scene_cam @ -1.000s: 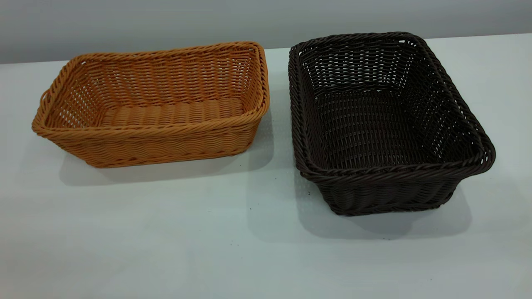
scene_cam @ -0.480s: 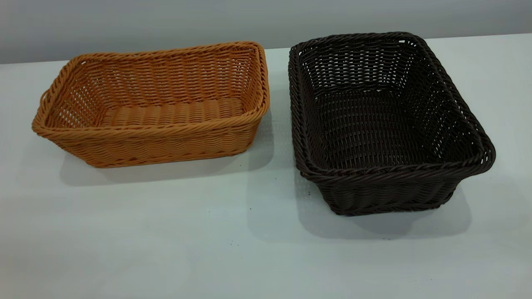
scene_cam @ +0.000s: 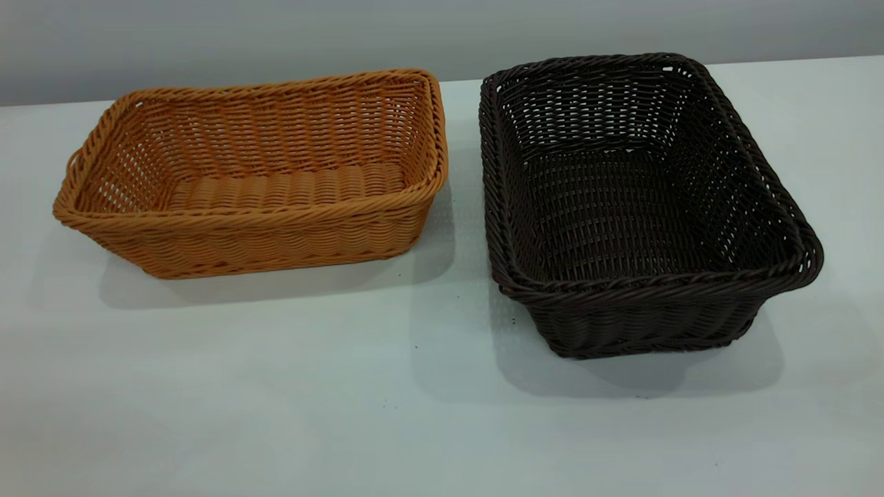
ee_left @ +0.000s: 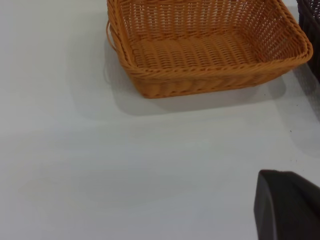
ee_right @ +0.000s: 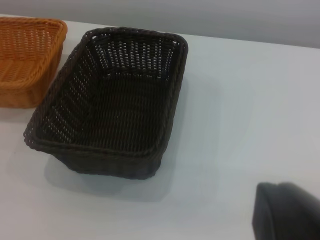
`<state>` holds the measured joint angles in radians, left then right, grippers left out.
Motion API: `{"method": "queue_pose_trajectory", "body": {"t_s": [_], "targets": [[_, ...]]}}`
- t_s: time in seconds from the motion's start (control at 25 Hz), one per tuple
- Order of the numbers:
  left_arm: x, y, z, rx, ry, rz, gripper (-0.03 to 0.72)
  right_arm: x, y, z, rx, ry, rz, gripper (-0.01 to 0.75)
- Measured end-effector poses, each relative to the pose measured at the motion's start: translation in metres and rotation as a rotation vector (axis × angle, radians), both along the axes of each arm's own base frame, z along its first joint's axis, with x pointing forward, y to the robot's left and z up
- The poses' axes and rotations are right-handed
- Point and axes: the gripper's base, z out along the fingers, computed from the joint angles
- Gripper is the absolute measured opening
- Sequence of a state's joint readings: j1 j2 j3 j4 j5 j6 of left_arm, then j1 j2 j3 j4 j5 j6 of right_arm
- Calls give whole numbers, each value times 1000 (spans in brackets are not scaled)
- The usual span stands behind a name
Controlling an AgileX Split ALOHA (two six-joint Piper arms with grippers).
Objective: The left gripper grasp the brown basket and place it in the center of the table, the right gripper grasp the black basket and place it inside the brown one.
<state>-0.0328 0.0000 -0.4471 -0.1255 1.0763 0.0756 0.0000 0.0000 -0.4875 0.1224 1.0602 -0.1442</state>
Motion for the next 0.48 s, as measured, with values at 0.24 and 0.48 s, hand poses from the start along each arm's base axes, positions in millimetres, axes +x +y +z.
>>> {"method": "queue_pose_trajectory", "body": {"t_s": [0.24, 0.48], "targets": [[0, 0, 0, 0, 0, 0, -1, 0, 0, 0, 0, 0, 0, -1], [0, 0, 0, 0, 0, 0, -1, 0, 1, 0, 10, 0, 6, -1]]}}
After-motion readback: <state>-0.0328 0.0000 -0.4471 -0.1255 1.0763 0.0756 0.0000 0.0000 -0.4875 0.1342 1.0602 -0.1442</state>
